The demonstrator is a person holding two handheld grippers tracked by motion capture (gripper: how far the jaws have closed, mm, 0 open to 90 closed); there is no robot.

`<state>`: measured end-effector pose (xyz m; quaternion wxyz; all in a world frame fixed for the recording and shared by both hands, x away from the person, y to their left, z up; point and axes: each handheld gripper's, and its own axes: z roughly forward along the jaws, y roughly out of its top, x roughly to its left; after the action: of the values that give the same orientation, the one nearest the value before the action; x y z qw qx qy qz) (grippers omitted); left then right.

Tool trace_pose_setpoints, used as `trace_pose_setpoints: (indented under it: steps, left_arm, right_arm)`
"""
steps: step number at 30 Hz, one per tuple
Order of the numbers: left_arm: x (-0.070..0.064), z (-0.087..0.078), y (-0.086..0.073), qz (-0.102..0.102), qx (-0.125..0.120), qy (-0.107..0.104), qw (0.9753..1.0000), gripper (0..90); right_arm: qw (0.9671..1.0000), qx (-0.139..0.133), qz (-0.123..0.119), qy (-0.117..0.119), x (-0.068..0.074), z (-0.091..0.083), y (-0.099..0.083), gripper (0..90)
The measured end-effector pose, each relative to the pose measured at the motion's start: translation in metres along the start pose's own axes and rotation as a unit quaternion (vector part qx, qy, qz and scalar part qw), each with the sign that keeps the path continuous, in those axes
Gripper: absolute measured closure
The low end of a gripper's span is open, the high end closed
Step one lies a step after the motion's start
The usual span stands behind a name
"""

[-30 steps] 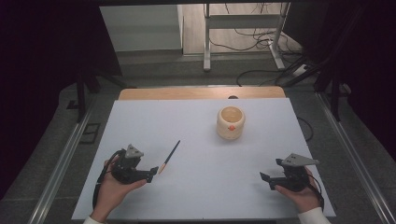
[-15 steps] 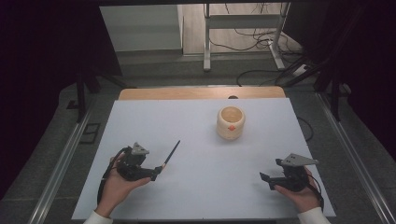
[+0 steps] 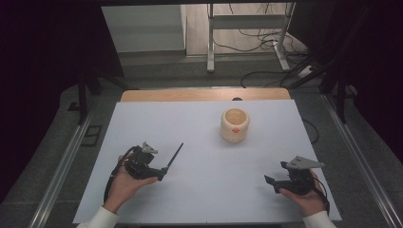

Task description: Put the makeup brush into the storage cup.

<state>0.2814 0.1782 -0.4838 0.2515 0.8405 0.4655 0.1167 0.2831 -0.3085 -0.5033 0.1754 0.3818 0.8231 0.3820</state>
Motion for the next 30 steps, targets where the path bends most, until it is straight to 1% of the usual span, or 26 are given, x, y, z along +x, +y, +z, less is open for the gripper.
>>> trace_pose_setpoints:
  steps: [8,11,13,16,17,18,20,21,26,30]
  left_arm:
    - [0.002,0.007,0.006,0.003,0.018,0.001,0.9998,20.5]
    - [0.002,0.009,0.007,0.004,0.022,-0.009,0.9997,20.5]
    - [0.0,0.009,0.009,0.009,0.026,-0.004,0.9996,20.6]
    - [-0.001,0.011,0.012,0.011,0.031,-0.003,0.9995,21.4]
    - [-0.001,0.012,0.014,0.01,0.036,-0.006,0.9993,22.2]
    - [-0.001,0.012,0.014,0.01,0.036,-0.006,0.9993,23.0]
    - [-0.001,0.015,0.017,0.009,0.047,-0.013,0.9988,23.6]
    - [-0.001,0.015,0.017,0.009,0.047,-0.013,0.9988,23.8]
    - [-0.002,0.02,0.023,0.011,0.063,-0.009,0.9979,23.9]
    - [-0.003,0.022,0.029,0.019,0.075,-0.001,0.997,25.9]
  right_arm:
    - [1.0,0.001,-0.001,-0.001,0.0,0.0,0.0,15.6]
    - [1.0,-0.001,0.0,-0.002,0.0,0.0,0.0,15.7]
    - [1.0,-0.001,0.0,-0.002,0.0,0.0,0.0,15.7]
    - [1.0,0.0,0.0,-0.002,0.001,0.0,0.0,15.8]
    - [1.0,0.0,0.0,-0.002,0.001,0.0,0.0,15.7]
    - [1.0,0.0,0.0,-0.002,0.001,0.0,0.0,15.7]
    - [1.0,-0.001,0.0,-0.002,0.0,0.0,0.0,15.7]
    - [1.0,-0.001,0.0,-0.002,0.0,0.0,0.0,15.7]
    - [1.0,-0.002,0.0,-0.002,0.0,0.0,0.0,15.7]
    - [1.0,-0.002,0.0,-0.003,0.0,0.0,0.0,15.8]
